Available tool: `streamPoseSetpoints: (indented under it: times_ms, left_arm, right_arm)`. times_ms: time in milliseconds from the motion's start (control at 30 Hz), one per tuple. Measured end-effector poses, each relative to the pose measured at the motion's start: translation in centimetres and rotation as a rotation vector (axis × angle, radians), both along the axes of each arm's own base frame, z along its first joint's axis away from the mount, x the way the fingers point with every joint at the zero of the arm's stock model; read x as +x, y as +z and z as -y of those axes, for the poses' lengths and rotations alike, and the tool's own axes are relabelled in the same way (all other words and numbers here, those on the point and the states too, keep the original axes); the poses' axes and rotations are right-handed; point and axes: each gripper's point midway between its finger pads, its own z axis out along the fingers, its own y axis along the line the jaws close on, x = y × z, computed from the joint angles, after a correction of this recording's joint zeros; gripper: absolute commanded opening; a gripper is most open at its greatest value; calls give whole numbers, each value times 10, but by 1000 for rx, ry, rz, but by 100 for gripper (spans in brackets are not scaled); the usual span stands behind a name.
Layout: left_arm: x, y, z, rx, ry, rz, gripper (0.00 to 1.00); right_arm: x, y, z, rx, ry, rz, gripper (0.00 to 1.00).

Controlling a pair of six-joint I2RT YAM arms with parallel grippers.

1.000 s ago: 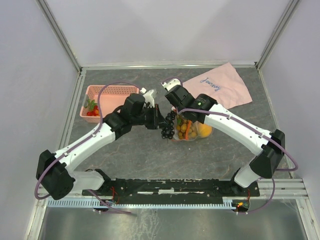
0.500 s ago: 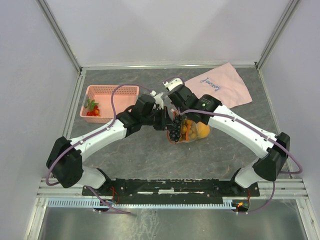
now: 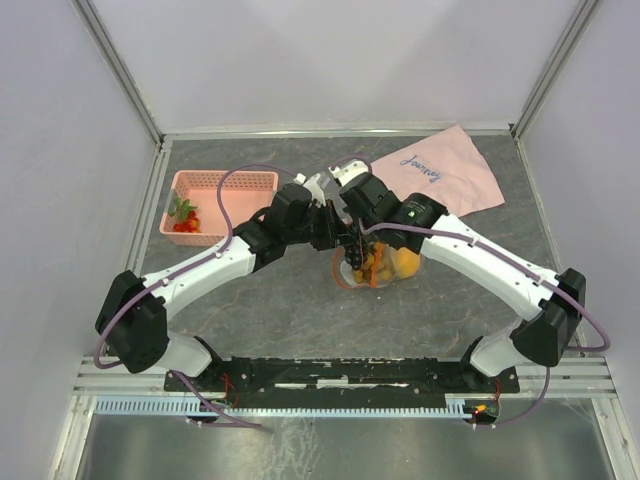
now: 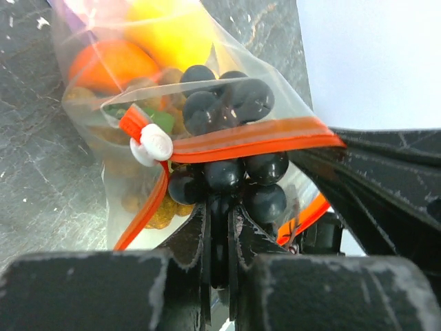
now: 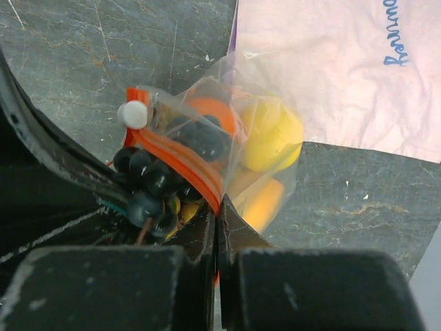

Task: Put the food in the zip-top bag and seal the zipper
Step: Place the fake fruit in the zipper food storage bag.

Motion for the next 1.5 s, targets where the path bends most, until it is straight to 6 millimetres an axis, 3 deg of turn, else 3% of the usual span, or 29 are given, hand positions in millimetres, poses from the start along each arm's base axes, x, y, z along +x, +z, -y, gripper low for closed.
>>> streamPoseSetpoints:
  times_ms: [367,633,1067,1267,1500]
  left_arm:
    - [18,-4,-1,13,148,-15,3]
    - [11,-11,17,30,131,-10,3]
    - [38,-10,-3,38,347,53,11]
    - [37,-7,1,-29,363,47,32]
    - [33,-3,2,-49,347,45,44]
  right_arm:
    - [-7,-1,-8,65,14,-27,2]
    - [-8,-2,-13,93,17,-45,2]
    - [-11,-5,-25,165,28,-60,3]
    - [-12,-5,-28,185,26,-64,6]
    - [-9,-3,-24,177,8,-44,7]
